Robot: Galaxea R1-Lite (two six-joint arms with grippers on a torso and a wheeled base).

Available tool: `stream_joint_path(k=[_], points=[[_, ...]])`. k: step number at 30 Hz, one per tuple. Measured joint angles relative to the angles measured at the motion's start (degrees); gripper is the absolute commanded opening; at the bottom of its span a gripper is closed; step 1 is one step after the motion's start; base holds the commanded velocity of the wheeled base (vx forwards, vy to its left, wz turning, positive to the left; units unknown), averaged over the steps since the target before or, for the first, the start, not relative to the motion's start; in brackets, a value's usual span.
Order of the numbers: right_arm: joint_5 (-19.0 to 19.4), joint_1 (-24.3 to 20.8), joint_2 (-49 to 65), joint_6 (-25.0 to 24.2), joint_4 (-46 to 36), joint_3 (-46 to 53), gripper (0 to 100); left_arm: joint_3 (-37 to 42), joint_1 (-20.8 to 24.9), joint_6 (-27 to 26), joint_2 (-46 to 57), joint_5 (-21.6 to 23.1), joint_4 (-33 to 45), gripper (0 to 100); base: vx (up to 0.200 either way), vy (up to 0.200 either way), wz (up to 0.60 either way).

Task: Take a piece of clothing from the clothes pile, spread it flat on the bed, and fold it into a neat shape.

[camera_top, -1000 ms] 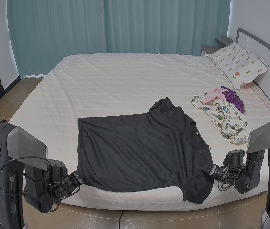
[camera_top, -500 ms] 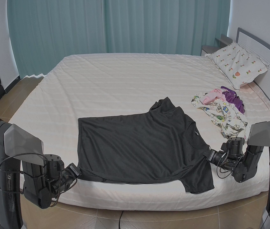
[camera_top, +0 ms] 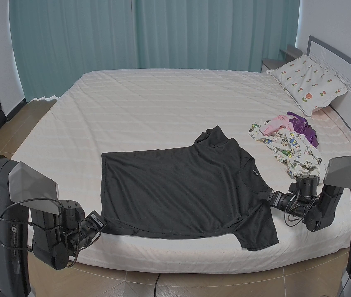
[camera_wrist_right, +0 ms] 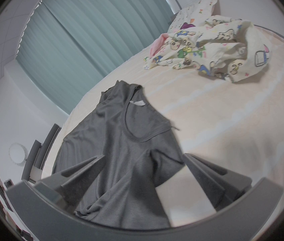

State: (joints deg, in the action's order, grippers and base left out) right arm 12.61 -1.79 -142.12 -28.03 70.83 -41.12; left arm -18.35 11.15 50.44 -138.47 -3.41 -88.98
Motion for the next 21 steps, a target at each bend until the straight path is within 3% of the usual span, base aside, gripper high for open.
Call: stream_joint_path(k=[10,16,21], points=[[6.0,5.0,4.5,0.0,2.7,11.7,100,0.0,-0.2,0.1,-0.5,0.1,0.0,0,0.000,0.000,0.00],[9.5,5.4,5.6,3.9,6.6,20.9,100,0.1,-0.4,0.1,-0.6,0.1,0.0,0,0.000,0.000,0.00],[10.1,4.4,3.9,6.2,9.0,24.7,100,0.2,-0.5,0.1,-0.6,0.1,0.0,0,0.000,0.000,0.00]])
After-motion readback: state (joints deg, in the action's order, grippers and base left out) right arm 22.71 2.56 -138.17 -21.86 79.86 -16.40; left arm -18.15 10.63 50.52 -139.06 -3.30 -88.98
